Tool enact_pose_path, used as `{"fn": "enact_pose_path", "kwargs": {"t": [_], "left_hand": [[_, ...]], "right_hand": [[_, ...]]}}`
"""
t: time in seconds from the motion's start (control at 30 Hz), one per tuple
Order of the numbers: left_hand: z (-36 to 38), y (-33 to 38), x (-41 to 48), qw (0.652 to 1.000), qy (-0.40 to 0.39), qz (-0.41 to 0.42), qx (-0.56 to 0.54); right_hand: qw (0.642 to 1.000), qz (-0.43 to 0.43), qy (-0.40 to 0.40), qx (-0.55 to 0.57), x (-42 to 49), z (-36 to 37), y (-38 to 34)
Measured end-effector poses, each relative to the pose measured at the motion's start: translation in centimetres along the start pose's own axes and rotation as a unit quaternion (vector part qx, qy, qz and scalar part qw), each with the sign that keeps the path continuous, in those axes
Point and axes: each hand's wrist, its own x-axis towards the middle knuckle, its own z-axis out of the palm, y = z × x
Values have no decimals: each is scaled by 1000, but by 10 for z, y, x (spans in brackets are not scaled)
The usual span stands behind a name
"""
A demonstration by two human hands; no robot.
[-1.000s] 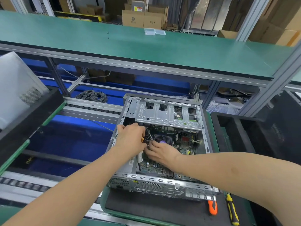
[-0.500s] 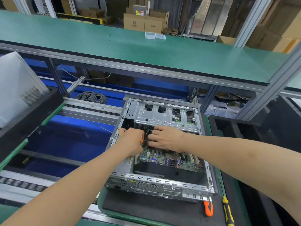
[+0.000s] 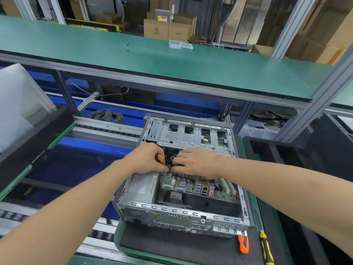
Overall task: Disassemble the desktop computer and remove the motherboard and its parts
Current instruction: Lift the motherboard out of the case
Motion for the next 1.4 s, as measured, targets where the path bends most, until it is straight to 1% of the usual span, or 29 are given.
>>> {"fn": "enact_pose_path", "kwargs": {"t": [0.07,0.17,0.2,0.23,0.3,0.33,0.4,0.43,0.5,0.6,0.7,0.77,0.9,1.03,1.17,1.3,1.4], "left_hand": [[-6,2,4,1000,3,-4,11],[-7,15,18,996,67,-6,56],[-8,18,23,995,71,-15,62],[-10,19,28,995,59,-26,79],[-13,16,33,990,-9,-29,139],[-13,12,33,986,-45,-14,161],[-13,3,30,981,-95,36,167],[-14,-2,27,981,-103,59,155],[-16,-7,23,986,-90,86,115],[-18,-10,21,991,-57,96,66],[-16,-8,19,990,-90,92,62],[-14,-7,16,991,-96,84,48],[-11,-11,9,996,-52,77,-16],[-8,-17,1,994,-20,97,-42],[-5,-15,-3,991,41,92,-87],[-5,-11,-9,982,68,96,-147],[-6,-7,-13,976,75,87,-183]], "right_hand": [[1000,9,-2,11,0,0,-1],[999,30,-4,25,3,1,-3],[999,36,-5,28,5,0,-3],[999,41,-5,30,6,0,-4],[998,45,-4,40,8,-1,-3],[998,44,-3,47,8,-2,-3],[997,40,-5,60,6,-5,-2],[997,38,-9,67,5,-7,-1],[996,37,-20,81,5,-10,1],[995,39,-31,91,6,-16,4],[994,43,-28,95,6,-19,4],[994,46,-17,94,4,-20,4],[996,44,19,73,0,-19,4],[996,35,34,75,-1,-22,3],[994,49,49,85,-5,-25,-5],[990,76,45,108,-9,-25,-13],[985,91,20,142,-14,-30,-4]]}}
